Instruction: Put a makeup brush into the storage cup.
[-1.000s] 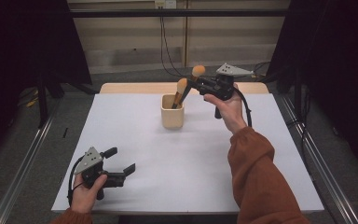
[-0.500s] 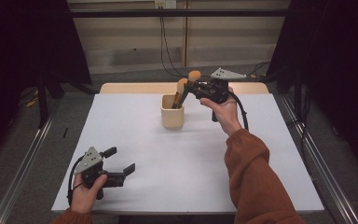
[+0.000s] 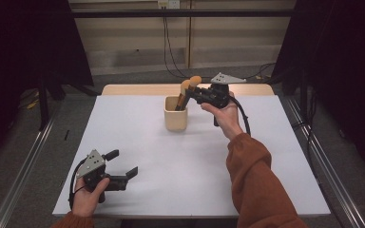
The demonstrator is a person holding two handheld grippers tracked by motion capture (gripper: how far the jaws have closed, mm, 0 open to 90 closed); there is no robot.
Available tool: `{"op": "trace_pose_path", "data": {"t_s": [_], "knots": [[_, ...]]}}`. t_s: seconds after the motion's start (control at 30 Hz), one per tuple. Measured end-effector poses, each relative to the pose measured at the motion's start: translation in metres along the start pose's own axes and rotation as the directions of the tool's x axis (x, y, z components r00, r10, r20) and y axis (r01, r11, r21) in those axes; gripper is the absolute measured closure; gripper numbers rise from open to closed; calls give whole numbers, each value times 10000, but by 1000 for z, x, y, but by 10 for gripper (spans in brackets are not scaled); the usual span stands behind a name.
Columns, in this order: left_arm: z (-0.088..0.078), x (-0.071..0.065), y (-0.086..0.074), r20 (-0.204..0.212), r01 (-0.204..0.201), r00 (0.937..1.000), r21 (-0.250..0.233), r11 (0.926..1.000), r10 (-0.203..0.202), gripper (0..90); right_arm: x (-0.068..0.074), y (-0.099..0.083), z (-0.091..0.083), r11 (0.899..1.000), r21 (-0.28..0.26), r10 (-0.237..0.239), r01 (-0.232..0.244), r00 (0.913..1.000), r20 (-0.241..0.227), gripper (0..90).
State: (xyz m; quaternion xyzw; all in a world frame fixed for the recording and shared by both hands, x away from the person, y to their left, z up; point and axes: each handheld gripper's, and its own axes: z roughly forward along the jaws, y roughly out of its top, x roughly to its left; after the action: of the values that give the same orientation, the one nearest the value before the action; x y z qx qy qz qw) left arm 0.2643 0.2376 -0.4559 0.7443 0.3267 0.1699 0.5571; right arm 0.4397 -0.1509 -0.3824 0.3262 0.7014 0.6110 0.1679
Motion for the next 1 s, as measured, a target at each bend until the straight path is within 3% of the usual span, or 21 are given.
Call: {"op": "trace_pose_path", "data": {"t_s": [0.17, 1.0], "knots": [[1, -1, 0, 40, -149, 9999, 139, 9998, 148, 25, -3, -9, 3, 9997, 229, 29, -31, 10000, 93, 729], [2, 1, 0, -94, -111, 9999, 219, 9997, 113, 25, -5, -34, 20, 9977, 611, 310, -301, 9994, -139, 727]]}}
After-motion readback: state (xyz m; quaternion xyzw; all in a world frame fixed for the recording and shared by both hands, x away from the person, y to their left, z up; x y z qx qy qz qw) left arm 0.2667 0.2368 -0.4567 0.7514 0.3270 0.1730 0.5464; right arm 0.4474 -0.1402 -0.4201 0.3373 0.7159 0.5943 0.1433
